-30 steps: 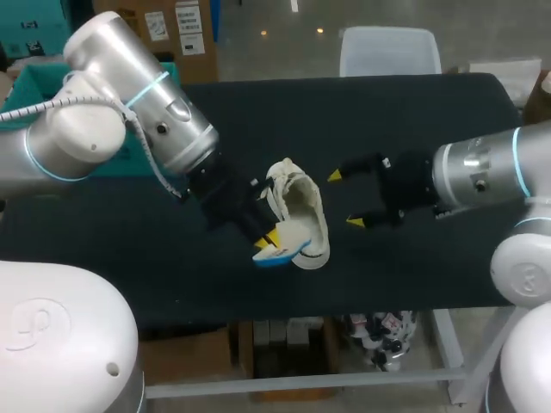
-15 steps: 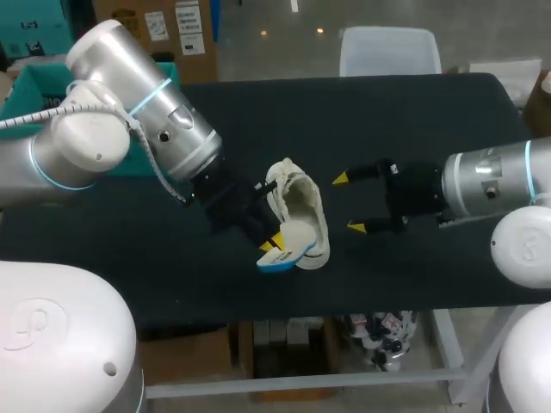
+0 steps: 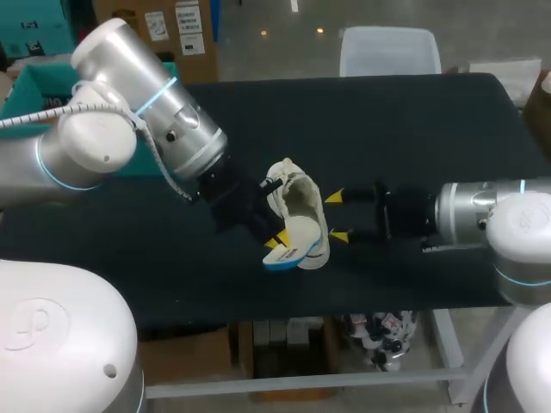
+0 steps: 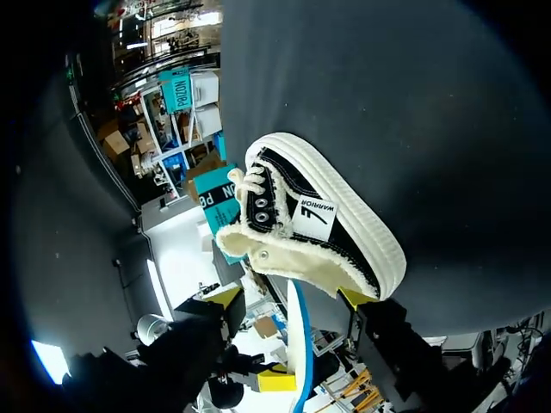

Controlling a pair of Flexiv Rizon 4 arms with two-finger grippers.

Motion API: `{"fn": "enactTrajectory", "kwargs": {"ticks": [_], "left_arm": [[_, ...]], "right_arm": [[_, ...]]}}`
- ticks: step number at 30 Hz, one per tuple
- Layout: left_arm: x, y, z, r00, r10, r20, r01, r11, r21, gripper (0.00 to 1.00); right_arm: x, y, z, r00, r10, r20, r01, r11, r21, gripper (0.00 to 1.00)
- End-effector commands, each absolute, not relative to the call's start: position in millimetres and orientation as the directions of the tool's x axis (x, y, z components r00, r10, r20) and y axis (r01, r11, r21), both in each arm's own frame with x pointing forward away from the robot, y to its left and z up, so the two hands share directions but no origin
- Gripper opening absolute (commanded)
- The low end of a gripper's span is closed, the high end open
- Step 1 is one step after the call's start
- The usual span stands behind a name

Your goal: Open the shoe tongue, take the insole out of the shoe, put the insole back into the shoe, and pack the shoe into the shoebox

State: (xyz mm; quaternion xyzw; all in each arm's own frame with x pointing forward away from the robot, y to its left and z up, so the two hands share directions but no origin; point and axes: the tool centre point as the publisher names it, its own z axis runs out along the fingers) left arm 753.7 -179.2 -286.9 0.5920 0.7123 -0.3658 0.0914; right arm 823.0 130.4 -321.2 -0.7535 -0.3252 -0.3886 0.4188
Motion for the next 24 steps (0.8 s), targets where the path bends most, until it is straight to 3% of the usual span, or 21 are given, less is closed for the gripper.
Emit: {"fn": "enactTrajectory", "kwargs": {"ticks": [1, 7, 9, 10, 12, 24], "left_arm": [[758, -182, -294, -0.279, 0.774, -0.568, 0.911, 0.026, -0.412, 0.0], [763, -185, -300, -0.27, 0.773, -0.574, 0.914, 0.017, -0.406, 0.0], [764, -186, -301, -0.271, 0.772, -0.575, 0.914, 0.018, -0.405, 0.0], [764, -186, -301, -0.272, 0.771, -0.575, 0.914, 0.021, -0.405, 0.0], [765, -187, -301, -0.275, 0.77, -0.576, 0.913, 0.022, -0.407, 0.0], [764, -183, -298, -0.263, 0.772, -0.579, 0.922, 0.023, -0.387, 0.0]], "right_arm": [[819, 130, -323, 0.466, 0.091, 0.88, 0.88, -0.151, -0.45, 0.73], [812, 135, -322, 0.46, 0.068, 0.885, 0.886, -0.091, -0.454, 0.68], [810, 138, -320, 0.459, 0.054, 0.887, 0.888, -0.061, -0.456, 0.8], [809, 141, -320, 0.457, 0.056, 0.888, 0.889, -0.054, -0.455, 1.0], [808, 142, -319, 0.432, 0.131, 0.892, 0.9, -0.122, -0.418, 1.0], [809, 148, -319, 0.448, 0.124, 0.885, 0.894, -0.077, -0.442, 1.0]]}}
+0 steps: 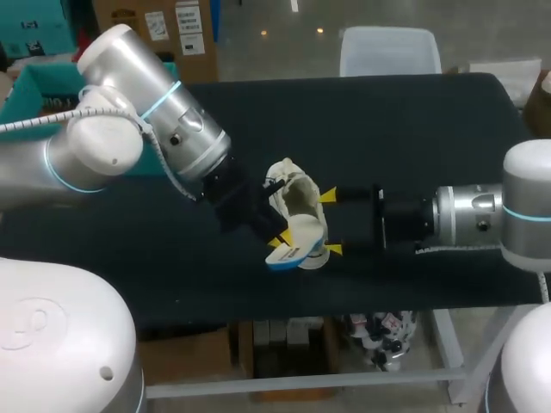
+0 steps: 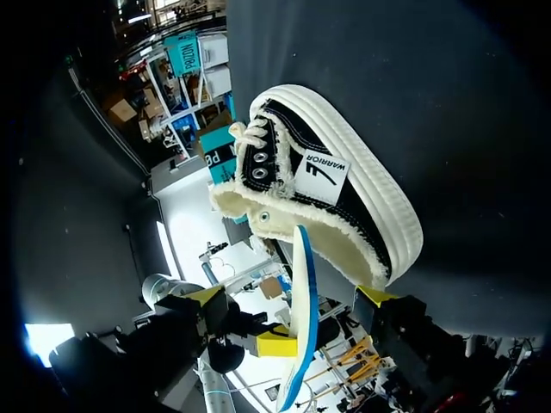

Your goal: Open the shoe tongue, take the insole out of the shoe, put the insole back into the shoe, and pack the shoe into the shoebox

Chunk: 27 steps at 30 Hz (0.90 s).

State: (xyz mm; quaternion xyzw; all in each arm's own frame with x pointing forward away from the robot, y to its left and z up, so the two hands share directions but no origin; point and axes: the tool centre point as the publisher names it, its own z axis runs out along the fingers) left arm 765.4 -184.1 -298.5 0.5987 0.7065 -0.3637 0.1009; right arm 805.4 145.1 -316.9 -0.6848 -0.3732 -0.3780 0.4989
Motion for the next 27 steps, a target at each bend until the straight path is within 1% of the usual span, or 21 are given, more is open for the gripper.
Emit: {"fn": "enactTrajectory", "kwargs": {"ticks": [1, 2, 3, 4, 5, 6, 9, 11, 12, 14, 17, 21, 25, 26, 27], "left_arm": [[764, -183, -298, -0.261, 0.771, -0.58, 0.922, 0.021, -0.386, 0.0], [764, -183, -298, -0.26, 0.771, -0.581, 0.922, 0.02, -0.386, 0.0], [764, -183, -298, -0.26, 0.77, -0.582, 0.922, 0.02, -0.386, 0.0], [764, -184, -298, -0.26, 0.769, -0.584, 0.922, 0.018, -0.386, 0.0], [764, -184, -298, -0.26, 0.768, -0.585, 0.922, 0.018, -0.386, 0.0], [764, -185, -299, -0.26, 0.768, -0.585, 0.922, 0.017, -0.386, 0.0], [765, -185, -301, -0.261, 0.766, -0.587, 0.921, 0.016, -0.389, 0.0], [766, -185, -301, -0.263, 0.765, -0.588, 0.921, 0.017, -0.39, 0.0], [766, -185, -301, -0.264, 0.765, -0.588, 0.921, 0.017, -0.39, 0.0], [767, -185, -302, -0.264, 0.764, -0.588, 0.921, 0.019, -0.389, 0.0], [770, -183, -305, -0.269, 0.761, -0.59, 0.92, 0.022, -0.391, 0.0], [774, -182, -310, -0.288, 0.753, -0.592, 0.913, 0.03, -0.407, 0.0], [778, -182, -312, -0.308, 0.747, -0.59, 0.906, 0.04, -0.422, 0.0], [779, -182, -312, -0.309, 0.746, -0.59, 0.905, 0.041, -0.423, 0.0], [779, -182, -312, -0.312, 0.745, -0.589, 0.905, 0.043, -0.424, 0.0]], "right_arm": [[809, 149, -318, 0.459, 0.093, 0.883, 0.888, -0.042, -0.457, 0.93], [809, 150, -317, 0.475, 0.098, 0.875, 0.88, -0.045, -0.472, 0.69], [809, 150, -317, 0.478, 0.095, 0.873, 0.878, -0.046, -0.476, 0.51], [807, 152, -316, 0.477, 0.081, 0.875, 0.878, -0.007, -0.478, 0.39], [807, 152, -316, 0.479, 0.088, 0.873, 0.877, -0.016, -0.48, 0.31], [806, 153, -316, 0.481, 0.075, 0.873, 0.875, 0.016, -0.483, 0.16], [804, 157, -316, 0.487, 0.081, 0.869, 0.869, 0.051, -0.492, 0.17], [803, 159, -318, 0.504, 0.096, 0.859, 0.86, 0.042, -0.509, 0.08], [803, 159, -319, 0.507, 0.093, 0.857, 0.856, 0.062, -0.513, 0.07], [802, 160, -321, 0.517, 0.093, 0.851, 0.85, 0.066, -0.523, 0.09], [801, 160, -323, 0.522, 0.097, 0.847, 0.845, 0.077, -0.529, 0.17], [801, 160, -326, 0.532, 0.097, 0.841, 0.836, 0.095, -0.54, 0.13], [801, 160, -327, 0.537, 0.102, 0.838, 0.832, 0.1, -0.545, 0.16], [801, 160, -327, 0.538, 0.107, 0.836, 0.831, 0.099, -0.548, 0.15], [801, 160, -328, 0.538, 0.108, 0.836, 0.831, 0.099, -0.548, 0.12]]}}
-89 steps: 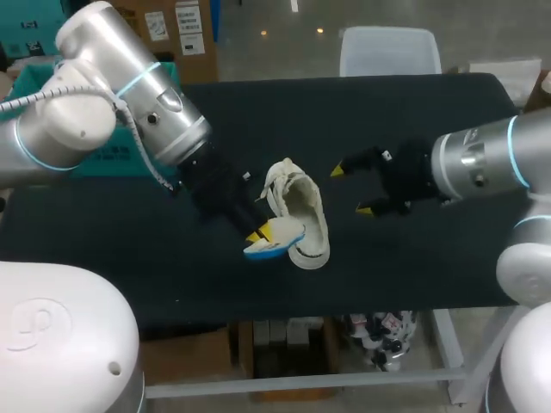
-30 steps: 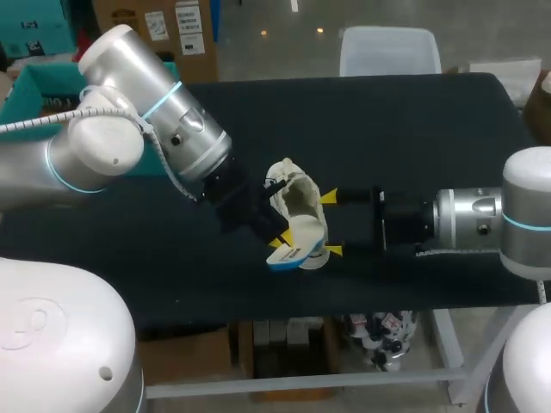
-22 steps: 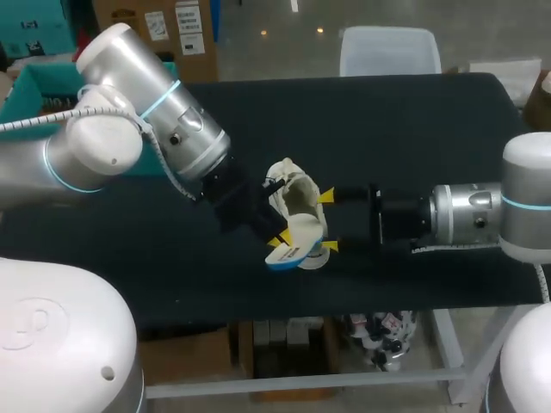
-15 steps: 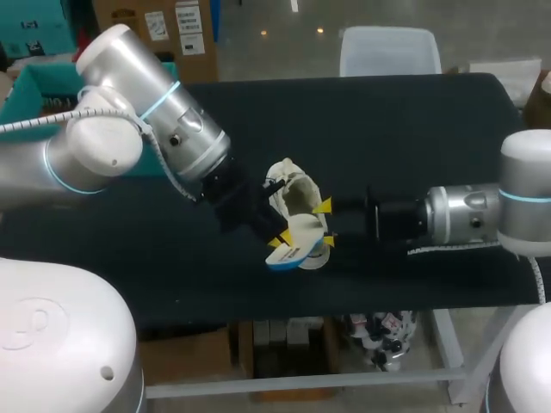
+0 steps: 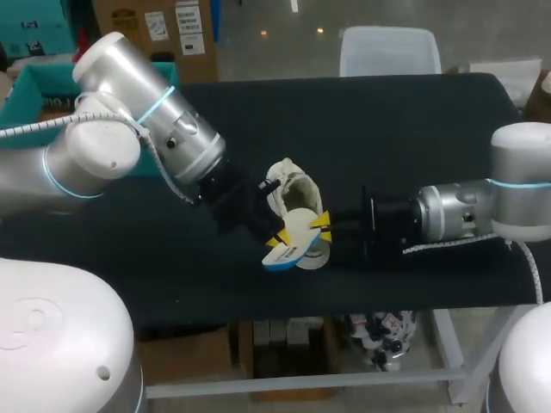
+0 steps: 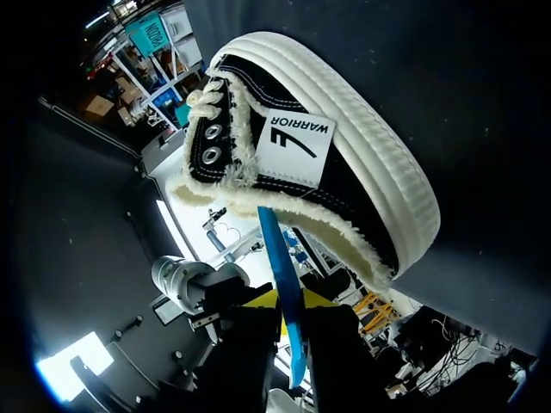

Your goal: Open the shoe tongue, take the insole out of the shoe, put the insole back into the shoe, and pack the shoe into the shoebox

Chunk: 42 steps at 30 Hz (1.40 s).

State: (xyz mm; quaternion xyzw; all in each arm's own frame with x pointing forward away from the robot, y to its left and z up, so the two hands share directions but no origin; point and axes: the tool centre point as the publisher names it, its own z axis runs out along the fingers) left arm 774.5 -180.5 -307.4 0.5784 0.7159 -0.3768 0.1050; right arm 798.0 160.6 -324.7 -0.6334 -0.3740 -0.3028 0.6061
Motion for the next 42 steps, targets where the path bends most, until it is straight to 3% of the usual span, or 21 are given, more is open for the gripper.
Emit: {"fn": "enactTrajectory", "kwargs": {"ticks": [1, 2, 11, 14, 15, 16, 21, 27, 29, 33, 35, 42], "left_arm": [[780, -182, -312, -0.314, 0.745, -0.589, 0.904, 0.045, -0.425, 0.0], [781, -182, -312, -0.315, 0.744, -0.589, 0.904, 0.046, -0.426, 0.0], [786, -180, -308, -0.345, 0.727, -0.594, 0.896, 0.065, -0.44, 0.02], [787, -177, -308, -0.365, 0.704, -0.609, 0.893, 0.081, -0.442, 0.87], [788, -175, -308, -0.388, 0.681, -0.621, 0.888, 0.095, -0.451, 0.96], [788, -174, -308, -0.401, 0.669, -0.626, 0.884, 0.104, -0.456, 0.98], [788, -165, -313, -0.483, 0.559, -0.674, 0.867, 0.201, -0.455, 1.0], [799, -162, -321, -0.516, 0.467, -0.718, 0.855, 0.234, -0.462, 0.91], [804, -163, -325, -0.533, 0.44, -0.723, 0.846, 0.246, -0.474, 0.8], [815, -167, -328, -0.549, 0.383, -0.743, 0.835, 0.218, -0.505, 0.69], [820, -169, -328, -0.554, 0.367, -0.748, 0.832, 0.214, -0.511, 0.51], [834, -179, -327, -0.553, 0.34, -0.761, 0.832, 0.175, -0.526, 0.45]], "right_arm": [[800, 160, -328, 0.539, 0.11, 0.835, 0.83, 0.099, -0.549, 0.05], [800, 160, -329, 0.541, 0.113, 0.834, 0.829, 0.097, -0.551, 0.0], [800, 159, -331, 0.54, 0.114, 0.834, 0.828, 0.108, -0.55, 0.0], [800, 159, -331, 0.536, 0.105, 0.838, 0.83, 0.116, -0.545, 0.0], [800, 158, -332, 0.534, 0.096, 0.84, 0.832, 0.12, -0.542, 0.0], [800, 158, -332, 0.534, 0.093, 0.84, 0.832, 0.118, -0.542, 0.0], [800, 156, -333, 0.537, 0.066, 0.841, 0.831, 0.13, -0.541, 0.0], [799, 155, -332, 0.538, 0.051, 0.841, 0.831, 0.135, -0.54, 0.0], [798, 154, -332, 0.539, 0.045, 0.841, 0.831, 0.139, -0.539, 0.0], [799, 155, -333, 0.54, 0.039, 0.841, 0.829, 0.145, -0.539, 0.0], [799, 156, -333, 0.54, 0.039, 0.841, 0.829, 0.148, -0.54, 0.0], [799, 159, -332, 0.543, 0.038, 0.839, 0.826, 0.157, -0.542, 0.0]]}}
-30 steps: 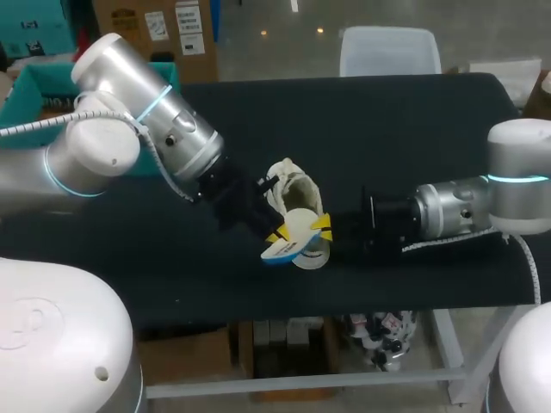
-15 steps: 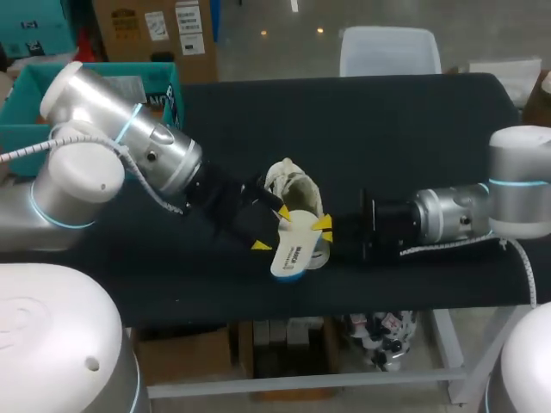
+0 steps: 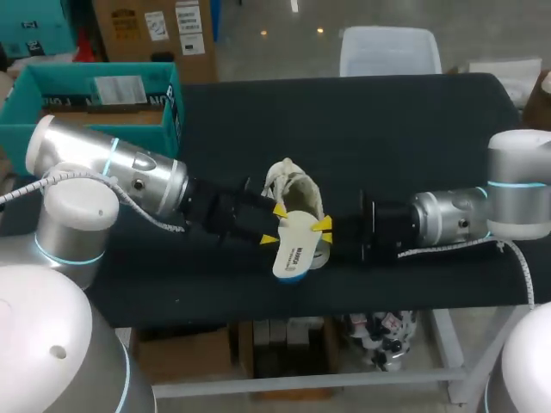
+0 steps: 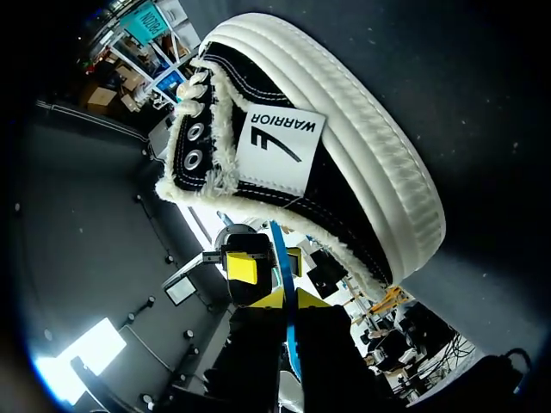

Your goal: Open the shoe tongue, take the insole out of the shoe, put the insole back into the shoe, and pack the shoe into the shoebox

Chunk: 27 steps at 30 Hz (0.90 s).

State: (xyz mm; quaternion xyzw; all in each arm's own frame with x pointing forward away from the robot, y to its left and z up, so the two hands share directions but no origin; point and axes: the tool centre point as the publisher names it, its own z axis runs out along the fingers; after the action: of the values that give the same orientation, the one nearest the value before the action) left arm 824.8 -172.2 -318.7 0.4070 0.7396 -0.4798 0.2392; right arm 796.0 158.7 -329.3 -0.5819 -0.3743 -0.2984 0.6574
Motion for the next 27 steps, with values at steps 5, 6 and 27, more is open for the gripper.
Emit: {"fn": "enactTrajectory", "kwargs": {"ticks": [5, 6, 27], "left_arm": [[838, -186, -329, -0.557, 0.333, -0.761, 0.829, 0.158, -0.537, 0.44], [839, -187, -329, -0.556, 0.332, -0.762, 0.829, 0.152, -0.539, 0.41], [845, -199, -327, -0.524, 0.357, -0.773, 0.847, 0.124, -0.517, 0.0]], "right_arm": [[799, 159, -332, 0.547, 0.034, 0.836, 0.823, 0.157, -0.545, 0.0], [799, 159, -333, 0.548, 0.033, 0.836, 0.823, 0.157, -0.546, 0.0], [808, 163, -334, 0.546, 0.061, 0.835, 0.825, 0.131, -0.549, 0.0]]}}
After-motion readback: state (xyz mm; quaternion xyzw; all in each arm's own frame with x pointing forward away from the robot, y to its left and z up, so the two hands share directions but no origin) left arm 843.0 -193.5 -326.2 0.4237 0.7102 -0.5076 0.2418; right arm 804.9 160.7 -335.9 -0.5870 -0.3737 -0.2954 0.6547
